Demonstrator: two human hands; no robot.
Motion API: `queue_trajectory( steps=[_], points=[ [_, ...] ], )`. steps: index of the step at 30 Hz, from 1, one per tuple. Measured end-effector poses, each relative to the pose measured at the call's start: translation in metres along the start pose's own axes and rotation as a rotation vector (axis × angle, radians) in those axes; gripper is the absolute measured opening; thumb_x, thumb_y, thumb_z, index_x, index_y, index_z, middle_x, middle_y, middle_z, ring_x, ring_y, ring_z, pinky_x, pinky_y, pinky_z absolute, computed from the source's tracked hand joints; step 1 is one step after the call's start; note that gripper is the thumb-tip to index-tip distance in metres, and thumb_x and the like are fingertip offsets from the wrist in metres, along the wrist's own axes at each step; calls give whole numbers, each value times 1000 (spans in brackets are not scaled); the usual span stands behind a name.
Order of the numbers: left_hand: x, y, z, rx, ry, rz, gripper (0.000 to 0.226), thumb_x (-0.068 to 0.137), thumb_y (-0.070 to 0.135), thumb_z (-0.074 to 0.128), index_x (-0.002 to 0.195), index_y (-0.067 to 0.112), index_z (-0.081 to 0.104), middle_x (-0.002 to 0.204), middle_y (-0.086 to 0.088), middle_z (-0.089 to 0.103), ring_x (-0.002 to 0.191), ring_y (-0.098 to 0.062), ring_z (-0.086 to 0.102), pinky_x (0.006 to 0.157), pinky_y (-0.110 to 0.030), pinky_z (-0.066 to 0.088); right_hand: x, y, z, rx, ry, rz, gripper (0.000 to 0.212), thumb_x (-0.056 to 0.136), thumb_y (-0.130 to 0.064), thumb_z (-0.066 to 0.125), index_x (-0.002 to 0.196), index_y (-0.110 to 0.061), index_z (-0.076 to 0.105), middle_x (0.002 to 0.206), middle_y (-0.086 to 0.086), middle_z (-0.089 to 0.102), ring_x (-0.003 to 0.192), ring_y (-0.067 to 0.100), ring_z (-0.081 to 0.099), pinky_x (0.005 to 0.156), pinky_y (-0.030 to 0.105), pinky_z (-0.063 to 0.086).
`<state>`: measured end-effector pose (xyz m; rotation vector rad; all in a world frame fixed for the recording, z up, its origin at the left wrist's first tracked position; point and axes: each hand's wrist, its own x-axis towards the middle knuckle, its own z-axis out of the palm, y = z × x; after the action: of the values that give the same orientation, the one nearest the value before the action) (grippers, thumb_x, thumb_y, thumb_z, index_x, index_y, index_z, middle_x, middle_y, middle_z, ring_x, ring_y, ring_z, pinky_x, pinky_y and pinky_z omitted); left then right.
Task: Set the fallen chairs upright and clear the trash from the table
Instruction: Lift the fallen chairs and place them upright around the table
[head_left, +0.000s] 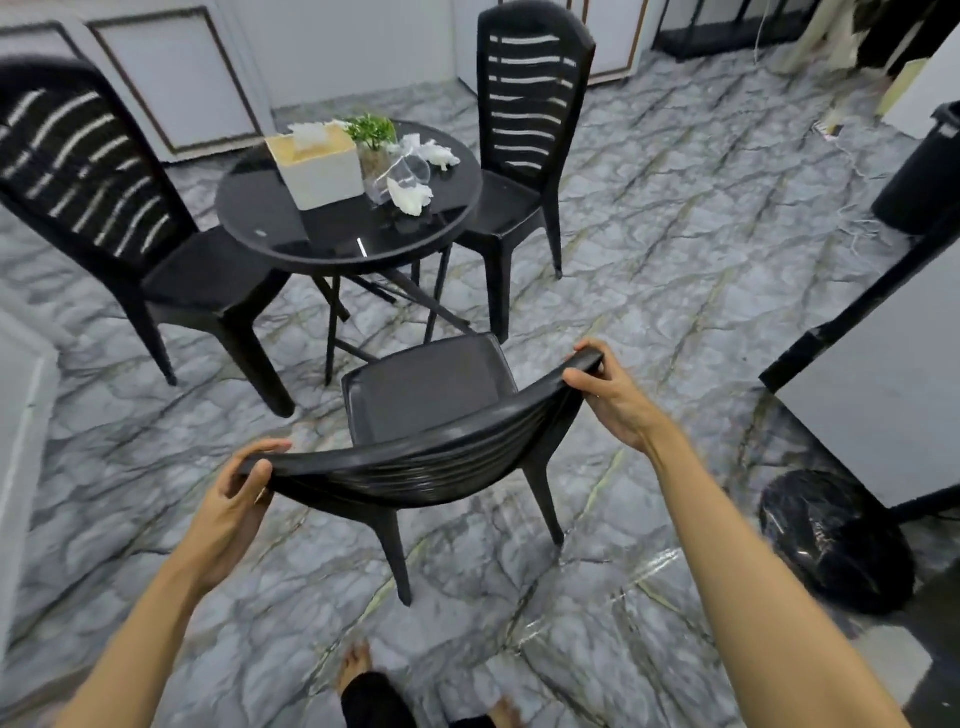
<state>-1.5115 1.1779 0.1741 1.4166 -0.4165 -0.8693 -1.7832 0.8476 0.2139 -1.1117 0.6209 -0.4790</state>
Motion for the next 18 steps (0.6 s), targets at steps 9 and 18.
queue_trajectory(
  steps=[9, 18],
  points=[
    [11, -1, 43, -153, 160, -75, 33, 94, 28, 40, 123, 20, 54, 128, 15, 53, 112, 4, 50, 88, -28, 41, 50, -23, -8, 19, 46, 7, 26, 90, -2, 52, 101, -26, 53, 95, -2, 56, 78, 3, 64, 68, 14, 52],
    [35, -1, 83, -205, 143, -10, 36, 77, 35, 56, 112, 25, 60, 95, 18, 66, 77, 7, 62, 67, -6, 49, 37, 0, -58, 77, 161, 38, 24, 93, -5, 46, 101, -27, 53, 104, -3, 53, 95, 6, 54, 84, 18, 44]
  ],
)
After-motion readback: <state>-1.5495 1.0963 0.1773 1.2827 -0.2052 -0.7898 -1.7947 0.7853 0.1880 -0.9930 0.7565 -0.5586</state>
